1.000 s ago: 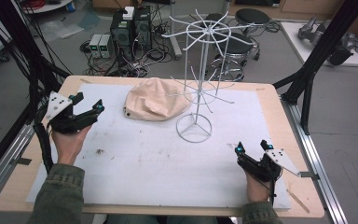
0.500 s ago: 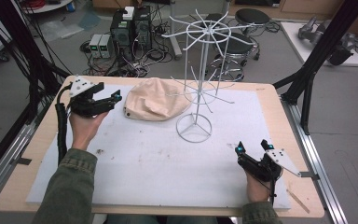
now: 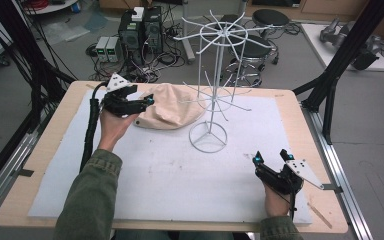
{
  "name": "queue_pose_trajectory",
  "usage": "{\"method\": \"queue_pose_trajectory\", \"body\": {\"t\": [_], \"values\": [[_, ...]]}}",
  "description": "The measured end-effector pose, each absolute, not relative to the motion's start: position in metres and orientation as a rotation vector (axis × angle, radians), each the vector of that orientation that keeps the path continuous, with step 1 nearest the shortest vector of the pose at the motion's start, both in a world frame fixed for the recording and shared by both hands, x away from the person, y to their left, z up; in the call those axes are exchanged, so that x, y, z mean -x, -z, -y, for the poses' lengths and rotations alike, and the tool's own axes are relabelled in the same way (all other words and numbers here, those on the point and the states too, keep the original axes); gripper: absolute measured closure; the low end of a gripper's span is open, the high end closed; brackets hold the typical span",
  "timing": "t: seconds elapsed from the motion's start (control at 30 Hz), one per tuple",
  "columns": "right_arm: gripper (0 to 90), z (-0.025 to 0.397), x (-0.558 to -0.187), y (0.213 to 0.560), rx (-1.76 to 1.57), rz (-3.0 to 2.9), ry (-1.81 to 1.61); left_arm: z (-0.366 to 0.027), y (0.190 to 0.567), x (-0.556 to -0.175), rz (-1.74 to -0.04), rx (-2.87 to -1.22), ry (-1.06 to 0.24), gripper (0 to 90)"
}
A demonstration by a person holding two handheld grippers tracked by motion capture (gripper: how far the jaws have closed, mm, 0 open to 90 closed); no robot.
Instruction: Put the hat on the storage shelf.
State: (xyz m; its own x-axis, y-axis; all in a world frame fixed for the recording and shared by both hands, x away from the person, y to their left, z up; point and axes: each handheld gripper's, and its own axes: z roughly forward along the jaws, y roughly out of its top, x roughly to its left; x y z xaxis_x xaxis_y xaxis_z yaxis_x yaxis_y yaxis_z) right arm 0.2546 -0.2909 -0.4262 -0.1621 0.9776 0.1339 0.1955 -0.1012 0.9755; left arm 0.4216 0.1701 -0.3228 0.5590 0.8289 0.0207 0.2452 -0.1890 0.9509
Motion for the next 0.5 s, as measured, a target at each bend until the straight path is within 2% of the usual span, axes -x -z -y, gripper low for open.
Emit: {"method": "queue_pose_trajectory", "body": {"t": [0.5], "values": [[11.2, 0.29, -0.255, 0.427, -1.348, -1.438, -1.345, -0.13, 0.337, -0.454, -0.854, -1.813, -0.575, 28.0]]}}
